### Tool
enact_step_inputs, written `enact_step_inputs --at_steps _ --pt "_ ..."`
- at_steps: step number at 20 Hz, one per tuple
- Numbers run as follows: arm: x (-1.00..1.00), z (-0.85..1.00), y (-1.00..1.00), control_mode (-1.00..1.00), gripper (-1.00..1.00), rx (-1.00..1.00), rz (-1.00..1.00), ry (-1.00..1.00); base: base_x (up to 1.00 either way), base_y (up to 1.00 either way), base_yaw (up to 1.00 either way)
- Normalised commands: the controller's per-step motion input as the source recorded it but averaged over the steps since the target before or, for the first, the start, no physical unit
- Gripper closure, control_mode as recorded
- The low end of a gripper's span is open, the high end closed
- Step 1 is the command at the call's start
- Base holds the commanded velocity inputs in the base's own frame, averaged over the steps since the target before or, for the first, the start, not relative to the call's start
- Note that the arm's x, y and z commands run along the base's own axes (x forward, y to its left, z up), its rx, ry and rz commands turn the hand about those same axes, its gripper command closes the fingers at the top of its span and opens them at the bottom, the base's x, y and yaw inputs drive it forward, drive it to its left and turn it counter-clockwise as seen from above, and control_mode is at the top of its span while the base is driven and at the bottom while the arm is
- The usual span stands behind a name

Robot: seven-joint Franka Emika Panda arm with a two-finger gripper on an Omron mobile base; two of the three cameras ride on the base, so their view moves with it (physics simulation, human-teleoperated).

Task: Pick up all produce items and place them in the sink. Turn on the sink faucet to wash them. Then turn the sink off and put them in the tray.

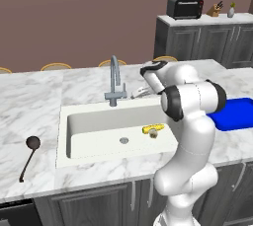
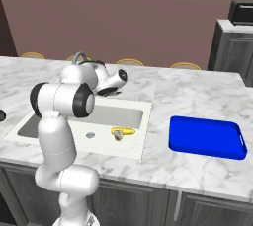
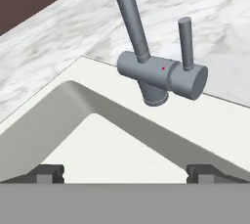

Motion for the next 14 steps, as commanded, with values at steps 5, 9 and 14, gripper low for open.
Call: enact_step_inputs --at_steps 5,9,14 --pt "0.28 0.14 0.16 -1.0 -1.0 0.04 0.02 0.0 0.0 0.0 0.0" --pt "0.34 0.07 0.12 -1.0 -1.0 0.03 0.01 0.0 0.0 0.0 0.0" --pt "0.33 0.0 0.05 -1.0 -1.0 0.03 0.01 0.0 0.0 0.0 0.0"
